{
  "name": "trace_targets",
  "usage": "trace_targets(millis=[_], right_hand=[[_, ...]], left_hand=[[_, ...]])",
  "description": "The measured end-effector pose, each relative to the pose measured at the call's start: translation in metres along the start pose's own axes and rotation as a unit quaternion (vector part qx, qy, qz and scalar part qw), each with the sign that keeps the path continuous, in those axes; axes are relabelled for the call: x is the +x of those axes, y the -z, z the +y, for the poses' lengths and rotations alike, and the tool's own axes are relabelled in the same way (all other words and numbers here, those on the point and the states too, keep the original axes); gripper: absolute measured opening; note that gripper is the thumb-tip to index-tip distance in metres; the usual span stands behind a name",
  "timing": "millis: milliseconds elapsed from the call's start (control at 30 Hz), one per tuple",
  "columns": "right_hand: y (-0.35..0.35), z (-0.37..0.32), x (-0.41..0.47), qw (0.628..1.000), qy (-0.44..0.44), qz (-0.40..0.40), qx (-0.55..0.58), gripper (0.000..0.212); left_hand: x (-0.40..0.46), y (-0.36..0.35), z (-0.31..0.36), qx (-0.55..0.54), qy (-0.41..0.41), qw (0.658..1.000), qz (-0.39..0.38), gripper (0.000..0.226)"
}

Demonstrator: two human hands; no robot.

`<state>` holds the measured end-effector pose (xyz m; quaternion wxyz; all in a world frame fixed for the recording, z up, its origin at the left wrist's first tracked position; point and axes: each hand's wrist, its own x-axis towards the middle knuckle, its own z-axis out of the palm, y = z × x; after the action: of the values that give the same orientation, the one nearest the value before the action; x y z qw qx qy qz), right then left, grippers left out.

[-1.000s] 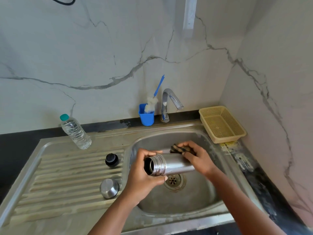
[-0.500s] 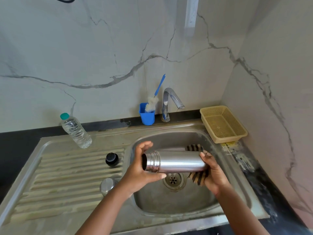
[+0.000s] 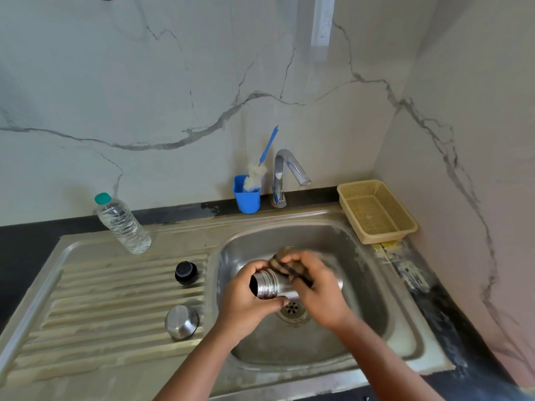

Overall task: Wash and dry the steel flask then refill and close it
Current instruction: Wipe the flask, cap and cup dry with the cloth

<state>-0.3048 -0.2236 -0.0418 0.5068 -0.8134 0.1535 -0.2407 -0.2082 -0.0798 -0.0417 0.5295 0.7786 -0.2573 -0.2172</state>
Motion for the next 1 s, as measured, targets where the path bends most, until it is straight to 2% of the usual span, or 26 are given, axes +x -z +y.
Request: trace_targets(millis=[100,200,300,433,600,700,767,900,1000], right_hand=[[-0.009,-0.015,-0.009,0.993,0.099,-0.001,-0.061,0.049],[-0.014,-0.025,-0.018,0.978,0.190,-0.057,-0.071,0.047],[-0.016,-0.024,-0.013,0.965,0.227,-0.089,-0.093,0.044],[-0.011,-0.021,0.008,0.982,0.173,-0.058,-0.057,0.047],[0.003,0.009,0.025,0.999,0.022,-0.008,-0.026,0.042],[0.017,0.038,0.025,0.996,-0.082,0.013,-0.012,0.040],[0.026,0.054,0.022,0.992,-0.119,0.025,-0.012,0.043],[0.030,0.061,0.011,0.992,-0.111,0.054,-0.031,0.046],[0.009,0.035,0.000,0.995,0.012,0.055,-0.082,0.052]], left_hand=[[0.002,-0.001,0.003,-0.079,0.021,0.996,0.019,0.067],[0.006,0.003,-0.001,-0.177,0.048,0.983,0.030,0.060],[0.006,0.005,-0.007,-0.212,0.053,0.975,0.028,0.061],[0.003,0.002,-0.002,-0.099,-0.036,0.994,0.031,0.060],[-0.001,0.005,0.003,-0.006,-0.076,0.997,0.025,0.091],[-0.006,0.010,0.002,0.043,-0.100,0.994,0.018,0.085],[-0.008,0.012,0.001,0.057,-0.104,0.993,0.012,0.078],[-0.009,0.012,-0.004,0.051,-0.091,0.994,0.003,0.076],[-0.007,0.011,-0.007,0.027,-0.071,0.997,0.000,0.094]])
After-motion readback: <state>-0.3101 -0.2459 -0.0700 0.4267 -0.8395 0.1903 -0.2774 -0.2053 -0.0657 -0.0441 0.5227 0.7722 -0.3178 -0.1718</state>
